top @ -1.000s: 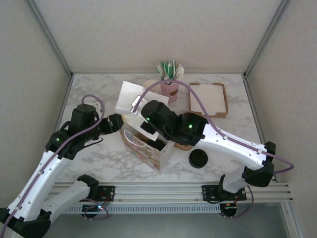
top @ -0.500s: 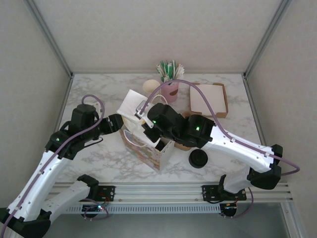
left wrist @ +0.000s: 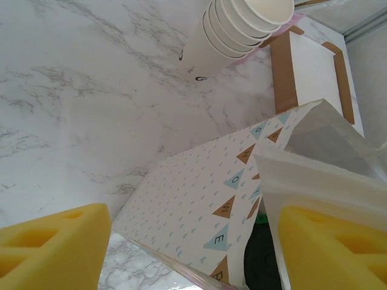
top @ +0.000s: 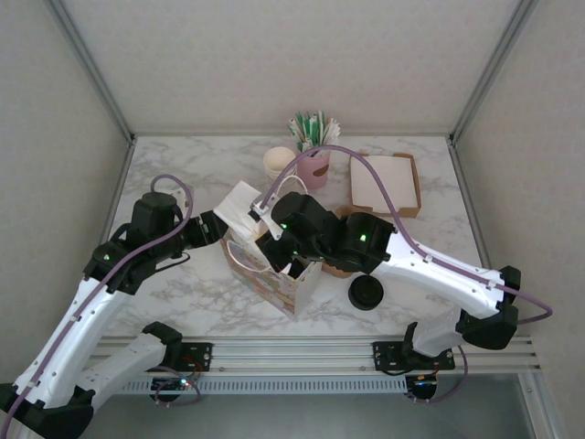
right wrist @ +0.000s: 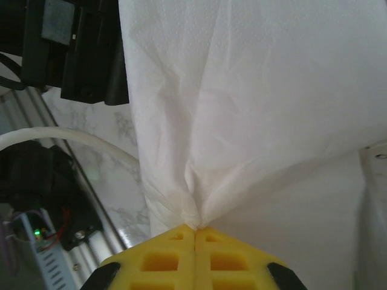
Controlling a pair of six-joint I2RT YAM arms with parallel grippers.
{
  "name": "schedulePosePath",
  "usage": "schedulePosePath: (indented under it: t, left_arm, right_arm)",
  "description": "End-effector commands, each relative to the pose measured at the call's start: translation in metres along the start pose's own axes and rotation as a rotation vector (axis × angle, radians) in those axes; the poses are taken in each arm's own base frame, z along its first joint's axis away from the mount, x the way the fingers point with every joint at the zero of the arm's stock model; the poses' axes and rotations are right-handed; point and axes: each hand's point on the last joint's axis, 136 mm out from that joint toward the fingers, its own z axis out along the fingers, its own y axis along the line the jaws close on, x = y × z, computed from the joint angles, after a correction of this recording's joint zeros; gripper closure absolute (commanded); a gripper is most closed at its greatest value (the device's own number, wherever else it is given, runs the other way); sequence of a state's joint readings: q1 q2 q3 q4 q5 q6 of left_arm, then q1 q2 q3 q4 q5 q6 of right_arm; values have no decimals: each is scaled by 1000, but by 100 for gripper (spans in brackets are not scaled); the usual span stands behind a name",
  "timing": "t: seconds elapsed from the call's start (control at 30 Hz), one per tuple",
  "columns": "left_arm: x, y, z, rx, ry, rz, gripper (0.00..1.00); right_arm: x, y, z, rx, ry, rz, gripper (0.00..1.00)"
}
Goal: Pack the takeout coffee
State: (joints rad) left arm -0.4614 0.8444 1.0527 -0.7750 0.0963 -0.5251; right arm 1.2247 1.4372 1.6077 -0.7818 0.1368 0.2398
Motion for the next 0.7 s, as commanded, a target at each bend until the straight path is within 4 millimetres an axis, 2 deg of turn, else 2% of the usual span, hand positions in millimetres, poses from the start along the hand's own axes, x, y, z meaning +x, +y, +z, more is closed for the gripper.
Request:
schedulePosePath:
  t: [0.0,0.17,0.47,0.67]
  left_arm:
    - [-2,-5,-2,19,-11,-4,27]
    - [-1,-4,-2,17,-11,-2,27]
    - [-1,-3,-2,8,-10,2,27]
    - [-1,-1,0,0,-7,3,27]
  right_arm:
    - [8,2,5,-46,55,98,100]
    - [16,-9,6,-23,91,144,100]
    - [38,-42,0,141,179,119,100]
    - [50,-54,-2,202,233,94,100]
